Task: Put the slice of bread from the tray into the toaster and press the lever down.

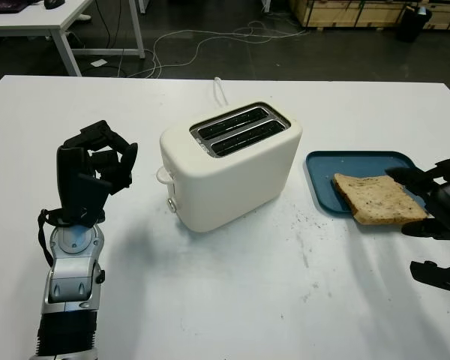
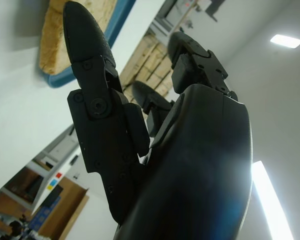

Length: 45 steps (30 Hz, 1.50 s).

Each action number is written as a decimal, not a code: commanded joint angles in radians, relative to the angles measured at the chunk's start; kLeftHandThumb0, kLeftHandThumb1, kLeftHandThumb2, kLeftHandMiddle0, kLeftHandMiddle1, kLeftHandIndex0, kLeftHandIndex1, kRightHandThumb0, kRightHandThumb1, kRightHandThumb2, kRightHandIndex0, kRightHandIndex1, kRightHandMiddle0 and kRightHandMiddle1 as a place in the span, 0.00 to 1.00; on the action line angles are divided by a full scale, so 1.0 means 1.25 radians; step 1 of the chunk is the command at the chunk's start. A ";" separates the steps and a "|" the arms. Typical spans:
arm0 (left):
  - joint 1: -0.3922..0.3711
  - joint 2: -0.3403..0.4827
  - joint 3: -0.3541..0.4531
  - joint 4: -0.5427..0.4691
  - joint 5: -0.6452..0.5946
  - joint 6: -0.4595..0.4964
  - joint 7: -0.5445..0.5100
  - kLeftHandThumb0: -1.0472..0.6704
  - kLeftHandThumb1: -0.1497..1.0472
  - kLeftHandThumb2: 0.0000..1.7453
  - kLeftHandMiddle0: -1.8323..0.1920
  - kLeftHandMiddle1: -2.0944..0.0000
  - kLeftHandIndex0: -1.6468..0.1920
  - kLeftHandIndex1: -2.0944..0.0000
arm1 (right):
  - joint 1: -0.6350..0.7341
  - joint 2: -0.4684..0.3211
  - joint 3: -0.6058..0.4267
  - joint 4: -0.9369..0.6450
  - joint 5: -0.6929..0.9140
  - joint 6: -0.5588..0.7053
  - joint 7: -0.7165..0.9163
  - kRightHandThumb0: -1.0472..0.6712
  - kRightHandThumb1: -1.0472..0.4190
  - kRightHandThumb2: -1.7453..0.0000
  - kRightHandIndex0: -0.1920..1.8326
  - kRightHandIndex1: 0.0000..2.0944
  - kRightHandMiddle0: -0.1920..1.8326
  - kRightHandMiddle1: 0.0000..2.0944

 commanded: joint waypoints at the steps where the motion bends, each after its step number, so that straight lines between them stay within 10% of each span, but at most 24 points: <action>1: -0.004 0.006 0.000 -0.004 0.000 0.003 -0.005 0.10 0.65 0.46 0.21 0.29 0.27 0.28 | -0.007 -0.008 0.020 0.018 0.000 0.013 -0.002 0.07 0.12 1.00 0.20 0.30 0.14 0.06; 21: 0.000 0.007 0.004 -0.002 -0.008 -0.004 -0.018 0.10 0.63 0.48 0.22 0.29 0.27 0.27 | -0.179 0.034 0.250 0.347 -0.007 -0.068 -0.242 0.20 0.09 0.94 0.24 0.41 0.09 0.34; 45: 0.002 0.007 0.008 0.001 -0.004 -0.022 -0.025 0.10 0.66 0.45 0.21 0.29 0.27 0.28 | -0.310 0.030 0.454 0.505 -0.125 -0.006 -0.543 0.33 0.09 0.71 0.34 0.79 0.09 0.83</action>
